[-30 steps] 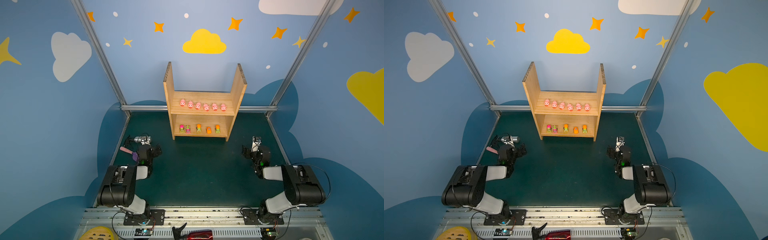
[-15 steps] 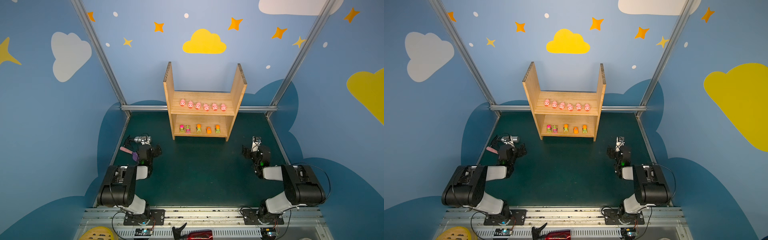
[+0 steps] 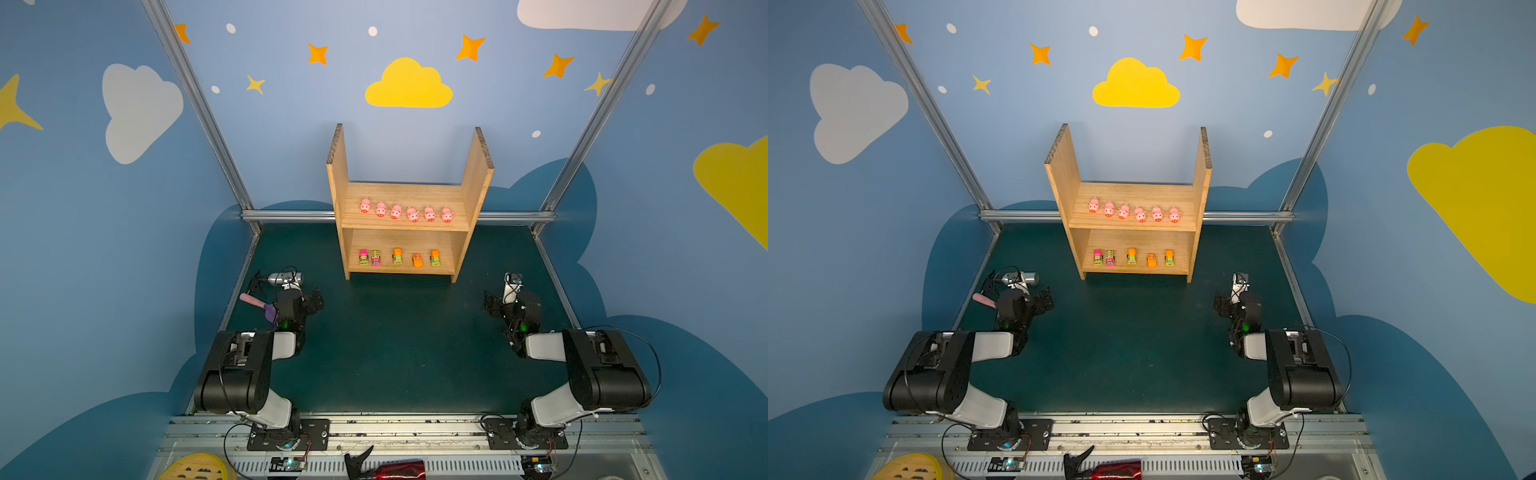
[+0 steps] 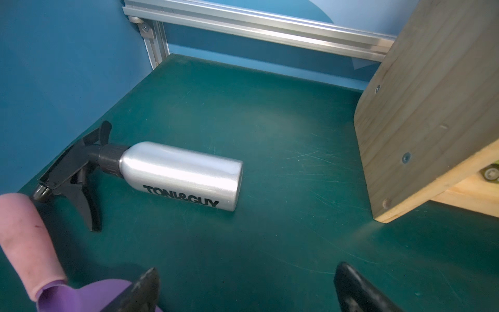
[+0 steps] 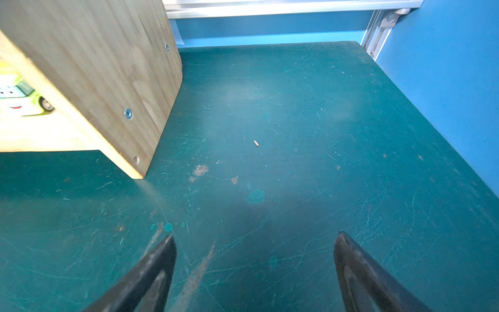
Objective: Place and organize the plastic toys onto the shelf
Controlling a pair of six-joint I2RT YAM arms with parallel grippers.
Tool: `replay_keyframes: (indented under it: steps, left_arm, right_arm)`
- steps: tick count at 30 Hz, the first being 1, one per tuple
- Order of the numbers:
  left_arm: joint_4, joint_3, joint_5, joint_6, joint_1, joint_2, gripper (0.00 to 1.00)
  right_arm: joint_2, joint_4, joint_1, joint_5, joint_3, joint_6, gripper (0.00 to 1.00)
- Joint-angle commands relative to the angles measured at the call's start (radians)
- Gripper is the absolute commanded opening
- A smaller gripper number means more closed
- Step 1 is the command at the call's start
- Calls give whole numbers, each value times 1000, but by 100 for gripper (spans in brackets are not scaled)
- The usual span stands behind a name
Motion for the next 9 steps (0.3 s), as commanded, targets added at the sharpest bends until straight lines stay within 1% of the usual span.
replay_keyframes:
  steps: [1,9]
  left_arm:
    - [-10,11,15,-4,2,0,100]
    - [-8,8,20,-2,4,-3,100]
  right_arm:
    - [-15,0,0,-5,12,-9,90]
    - [-16,-1,0,-5,11,-9,90]
